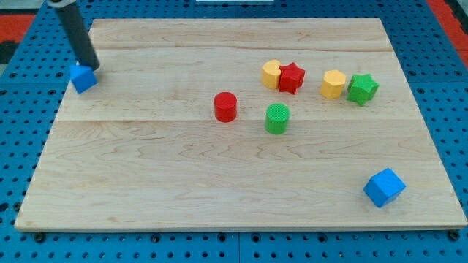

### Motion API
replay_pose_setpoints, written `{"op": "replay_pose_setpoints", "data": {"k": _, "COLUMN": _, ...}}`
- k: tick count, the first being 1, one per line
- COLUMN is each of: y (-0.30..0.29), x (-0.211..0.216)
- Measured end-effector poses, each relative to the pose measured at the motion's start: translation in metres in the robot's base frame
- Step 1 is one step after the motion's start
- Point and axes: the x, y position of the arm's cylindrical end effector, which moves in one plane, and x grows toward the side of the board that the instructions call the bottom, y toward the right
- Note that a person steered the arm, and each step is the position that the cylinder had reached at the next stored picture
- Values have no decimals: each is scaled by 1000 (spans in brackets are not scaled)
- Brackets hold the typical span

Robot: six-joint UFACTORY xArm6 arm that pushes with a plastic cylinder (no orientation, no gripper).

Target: Move your arm below the yellow hexagon

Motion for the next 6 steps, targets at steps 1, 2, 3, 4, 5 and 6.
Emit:
{"op": "replay_pose_setpoints", "data": {"k": 1, "y": 2, "x": 23}}
{"op": "replay_pose_setpoints", "data": {"k": 2, "y": 80, "x": 1}}
{"op": "replay_pose_setpoints", "data": {"k": 3, "y": 139, "x": 43}}
{"op": "replay_pose_setpoints", "data": {"k": 4, "y": 168, "x": 122}}
{"op": "replay_pose_setpoints", "data": {"k": 5, "y": 252, "x": 138}}
{"op": "replay_pose_setpoints", "data": {"k": 6, "y": 341, "x": 138}}
